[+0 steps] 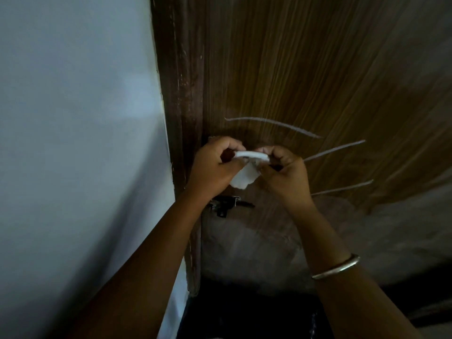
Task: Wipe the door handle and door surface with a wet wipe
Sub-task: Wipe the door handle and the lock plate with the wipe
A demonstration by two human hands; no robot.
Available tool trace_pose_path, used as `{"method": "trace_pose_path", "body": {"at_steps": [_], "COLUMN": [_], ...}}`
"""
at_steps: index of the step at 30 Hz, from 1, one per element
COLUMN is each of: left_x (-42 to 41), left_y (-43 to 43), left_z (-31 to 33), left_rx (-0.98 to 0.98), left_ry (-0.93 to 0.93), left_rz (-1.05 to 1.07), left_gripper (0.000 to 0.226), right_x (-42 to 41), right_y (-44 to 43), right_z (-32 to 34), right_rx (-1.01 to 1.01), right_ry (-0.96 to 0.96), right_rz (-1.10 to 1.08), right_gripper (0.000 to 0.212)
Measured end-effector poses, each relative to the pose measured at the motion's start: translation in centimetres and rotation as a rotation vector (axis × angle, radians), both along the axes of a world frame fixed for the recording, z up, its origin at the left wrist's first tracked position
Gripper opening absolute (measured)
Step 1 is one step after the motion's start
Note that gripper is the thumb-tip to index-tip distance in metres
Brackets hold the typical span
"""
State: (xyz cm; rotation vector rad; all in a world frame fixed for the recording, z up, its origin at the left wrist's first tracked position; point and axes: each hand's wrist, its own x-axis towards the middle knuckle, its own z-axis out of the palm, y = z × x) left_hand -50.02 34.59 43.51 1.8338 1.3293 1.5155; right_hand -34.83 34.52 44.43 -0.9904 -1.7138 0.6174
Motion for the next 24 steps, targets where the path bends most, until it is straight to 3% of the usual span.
{"method": "trace_pose_path", "body": {"at_steps": [6,10,14,16,20,24], "left_x": [-0.5,-0.8,-0.7,-0.8,-1.1,-1.4], "left_y": [-0.1,-0.3,-0.2,-0.3,-0.6,-1.1], "left_z": [-0.5,-0.7,-0.6,-0.6,-1.2,-2.6], "left_rx": [-0.052,-0.149,-0.059,0.017,0.114,-0.059], "left_ry": [-0.223,-0.170,-0.084,-0.017,0.081,-0.048], "left_rz": [-0.151,-0.313,-0.192,-0.122,0.040,-0.011], "left_gripper": [0.034,0.053,0.055,0.050,0.029,0.022], "right_x": [-1.0,-0.7,-0.3,-0.3,-0.8,-1.2], "right_y": [0.0,0.0,-0.1,-0.1,-0.3,-1.1], "right_z": [-0.3,0.0,-0.2,-0.4,-1.1,-2.1], "right_rx": [-0.104,-0.133,-0.360,-0.419,-0.397,-0.341], "right_ry": [0.245,0.325,0.521,0.568,0.561,0.322], "right_rz": [-0.034,-0.049,0.060,0.117,0.145,0.209], "right_gripper": [0.031,0.026,0.018,0.024,0.025,0.022]}}
